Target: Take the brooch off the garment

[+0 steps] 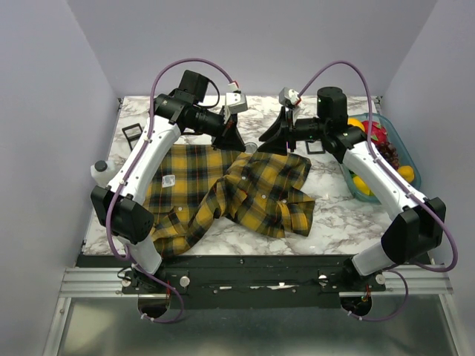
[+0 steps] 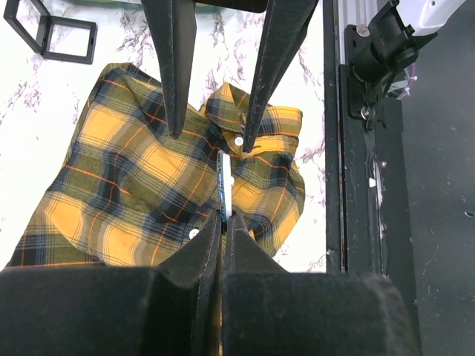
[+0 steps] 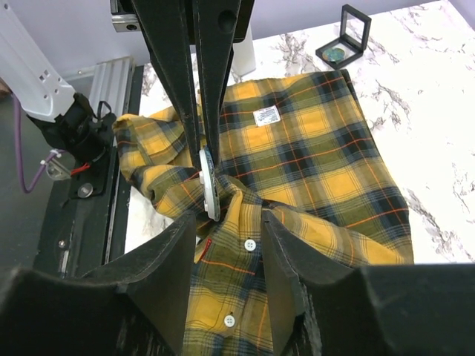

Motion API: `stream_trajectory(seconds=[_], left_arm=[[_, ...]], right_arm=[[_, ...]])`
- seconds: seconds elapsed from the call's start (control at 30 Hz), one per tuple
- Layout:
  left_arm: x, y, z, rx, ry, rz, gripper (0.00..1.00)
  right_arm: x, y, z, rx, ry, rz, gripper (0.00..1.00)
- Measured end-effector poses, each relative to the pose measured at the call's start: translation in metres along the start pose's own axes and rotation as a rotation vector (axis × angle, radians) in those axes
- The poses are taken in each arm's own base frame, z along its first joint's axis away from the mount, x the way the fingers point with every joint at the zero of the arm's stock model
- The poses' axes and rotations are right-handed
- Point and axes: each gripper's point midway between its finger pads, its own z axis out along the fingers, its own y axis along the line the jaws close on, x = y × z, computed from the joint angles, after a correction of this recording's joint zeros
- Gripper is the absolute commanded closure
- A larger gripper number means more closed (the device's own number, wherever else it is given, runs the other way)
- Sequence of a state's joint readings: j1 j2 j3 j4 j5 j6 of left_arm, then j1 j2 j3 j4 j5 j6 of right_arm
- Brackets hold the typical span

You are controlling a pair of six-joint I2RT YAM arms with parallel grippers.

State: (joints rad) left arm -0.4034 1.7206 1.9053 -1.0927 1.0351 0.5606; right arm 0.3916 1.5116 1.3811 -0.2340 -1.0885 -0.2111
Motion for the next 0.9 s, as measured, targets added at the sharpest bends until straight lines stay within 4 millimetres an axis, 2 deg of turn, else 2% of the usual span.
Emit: stream_trajectory(seconds=[0.23,0.53,0.6,0.63,0.67,0.77,0.9], left_arm=[[0.000,-0.001,0.001,0.002,0.000,0.001,0.96],[-0.005,-0.002,0.006,0.012,-0.003,0.014,0.96],[-0.005,-0.001,0.007,0.014,-0.003,0.015,0.95],[-0.004,0.000,0.008,0.012,-0.002,0.014,0.92],[-0.004,0.001,0.008,0.011,-0.001,0.014,0.80],[-0.003,0.003,0.007,-0.002,0.004,0.009,0.65],[0.000,0.022,0.007,-0.105,0.035,-0.022,0.55]], right_arm=[[0.000,0.002,0.002,-0.009,0.000,0.001,0.54],[0.004,0.002,0.005,-0.027,0.003,0.020,0.74],[0.004,0.003,0.005,-0.033,0.002,0.022,0.87],[0.004,0.004,0.005,-0.035,0.002,0.023,0.93],[0.004,0.004,0.005,-0.038,0.002,0.026,0.99],[0.005,0.004,0.006,-0.038,0.002,0.030,1.00],[0.007,-0.003,0.005,-0.002,0.011,0.021,1.00]])
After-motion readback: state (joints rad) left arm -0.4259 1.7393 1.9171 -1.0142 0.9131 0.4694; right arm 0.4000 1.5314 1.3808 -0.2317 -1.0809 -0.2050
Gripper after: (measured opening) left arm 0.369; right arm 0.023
